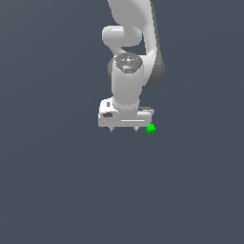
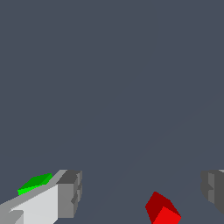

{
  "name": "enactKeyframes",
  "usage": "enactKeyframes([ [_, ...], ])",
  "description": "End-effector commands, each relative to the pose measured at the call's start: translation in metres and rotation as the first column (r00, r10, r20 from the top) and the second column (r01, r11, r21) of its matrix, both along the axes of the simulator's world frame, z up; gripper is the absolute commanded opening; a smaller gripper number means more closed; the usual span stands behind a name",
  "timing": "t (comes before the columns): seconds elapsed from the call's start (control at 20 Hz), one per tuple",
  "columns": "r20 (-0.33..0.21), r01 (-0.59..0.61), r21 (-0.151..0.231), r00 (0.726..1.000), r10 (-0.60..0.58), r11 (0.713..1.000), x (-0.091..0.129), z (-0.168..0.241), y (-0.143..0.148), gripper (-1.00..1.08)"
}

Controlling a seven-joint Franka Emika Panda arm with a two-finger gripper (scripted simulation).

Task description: Stack the red cube on top of the green cube.

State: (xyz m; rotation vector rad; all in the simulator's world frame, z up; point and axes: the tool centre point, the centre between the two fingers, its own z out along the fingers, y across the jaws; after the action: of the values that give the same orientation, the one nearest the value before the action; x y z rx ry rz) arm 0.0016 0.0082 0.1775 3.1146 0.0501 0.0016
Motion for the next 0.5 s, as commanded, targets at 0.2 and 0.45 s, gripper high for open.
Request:
enactKeyframes([
  [0.2,0.000,0.011,0.000,1.000,-0.011,1.000,-0.002,-0.002,-0.003,1.00],
  [0.45,0.001,0.056,0.003,0.998,-0.056,0.998,-0.013,-0.010,-0.013,1.00],
])
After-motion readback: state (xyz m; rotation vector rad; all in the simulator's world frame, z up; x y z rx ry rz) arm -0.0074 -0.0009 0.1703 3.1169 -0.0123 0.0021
